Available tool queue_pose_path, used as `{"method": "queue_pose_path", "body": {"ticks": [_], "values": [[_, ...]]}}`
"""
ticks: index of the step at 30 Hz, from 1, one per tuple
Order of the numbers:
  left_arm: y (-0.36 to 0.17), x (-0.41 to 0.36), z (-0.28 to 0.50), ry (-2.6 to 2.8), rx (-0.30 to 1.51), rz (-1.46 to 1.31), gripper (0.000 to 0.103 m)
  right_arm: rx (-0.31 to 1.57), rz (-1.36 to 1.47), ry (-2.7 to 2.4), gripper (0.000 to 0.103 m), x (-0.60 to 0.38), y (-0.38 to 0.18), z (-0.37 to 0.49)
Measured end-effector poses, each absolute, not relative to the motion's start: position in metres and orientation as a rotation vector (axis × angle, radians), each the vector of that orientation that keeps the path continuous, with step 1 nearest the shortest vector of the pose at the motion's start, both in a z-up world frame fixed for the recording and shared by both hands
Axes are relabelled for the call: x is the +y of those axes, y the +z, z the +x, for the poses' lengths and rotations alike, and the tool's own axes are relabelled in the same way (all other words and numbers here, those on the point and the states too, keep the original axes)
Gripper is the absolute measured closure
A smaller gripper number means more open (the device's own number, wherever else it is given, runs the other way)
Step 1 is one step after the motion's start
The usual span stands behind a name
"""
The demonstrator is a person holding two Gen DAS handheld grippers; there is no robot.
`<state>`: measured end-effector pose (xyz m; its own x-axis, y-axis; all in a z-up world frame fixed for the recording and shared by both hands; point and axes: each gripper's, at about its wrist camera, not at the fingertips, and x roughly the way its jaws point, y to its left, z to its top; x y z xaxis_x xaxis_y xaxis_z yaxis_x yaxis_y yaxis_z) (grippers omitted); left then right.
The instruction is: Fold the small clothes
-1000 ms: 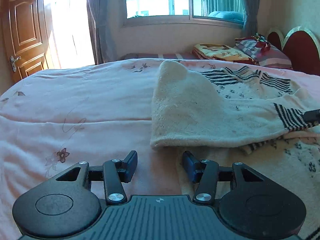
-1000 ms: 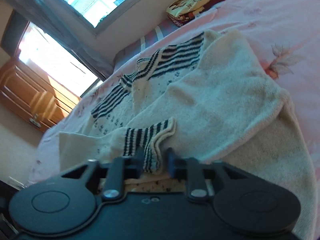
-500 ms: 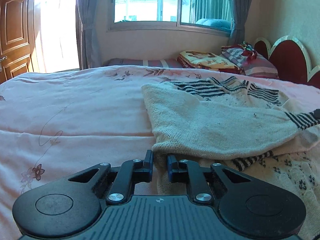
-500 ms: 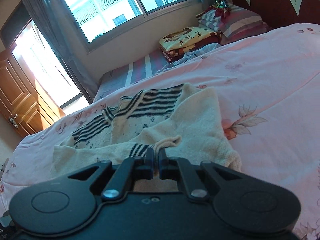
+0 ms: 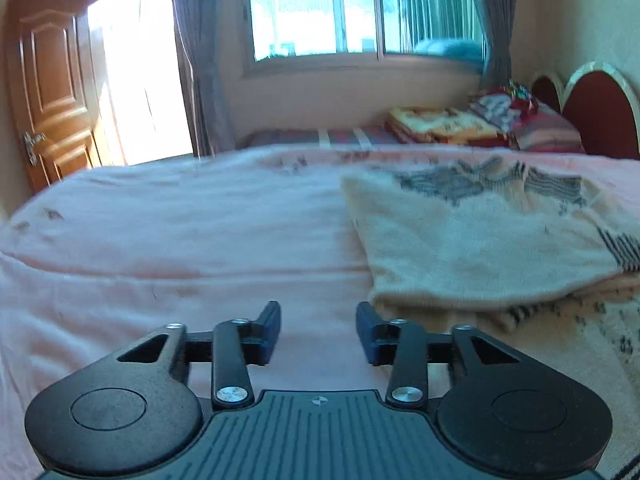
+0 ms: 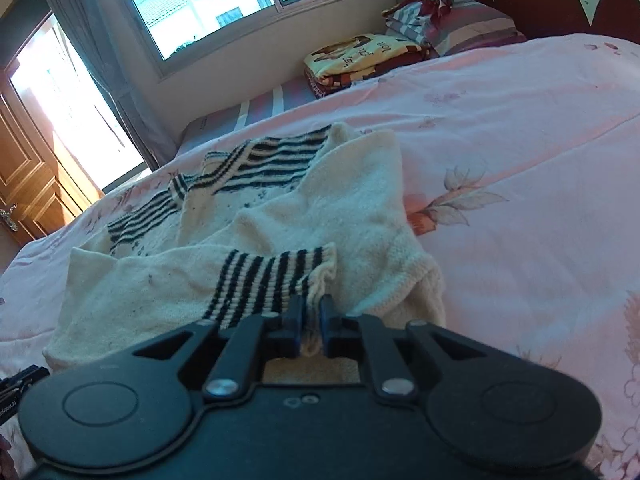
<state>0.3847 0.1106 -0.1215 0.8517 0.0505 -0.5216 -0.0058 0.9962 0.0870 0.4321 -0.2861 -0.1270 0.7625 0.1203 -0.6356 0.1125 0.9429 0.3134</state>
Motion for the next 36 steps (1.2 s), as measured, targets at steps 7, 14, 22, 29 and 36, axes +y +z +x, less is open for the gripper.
{"method": "queue_pose_path", "body": {"ticks": [7,14,22,29,36], "values": [[-0.139,0.072,0.432,-0.109,0.693,-0.006,0.052,0.734,0.169,0.042,0.089,-0.262,-0.129,0.454],[-0.114,0.078,0.447,-0.120,0.555,-0.076,0.052,0.674,0.189,0.033,0.083,-0.278,-0.123,0.454],[-0.145,0.070,0.562,-0.101,0.692,-0.050,0.052,0.720,0.205,-0.019,0.083,-0.303,-0.143,0.514],[-0.129,0.064,0.513,-0.134,0.600,-0.006,0.045,0.644,0.208,0.055,0.080,-0.301,-0.124,0.484],[-0.146,0.031,0.456,-0.175,0.634,0.078,0.045,0.693,0.053,0.291,0.080,-0.247,-0.138,0.449]]}}
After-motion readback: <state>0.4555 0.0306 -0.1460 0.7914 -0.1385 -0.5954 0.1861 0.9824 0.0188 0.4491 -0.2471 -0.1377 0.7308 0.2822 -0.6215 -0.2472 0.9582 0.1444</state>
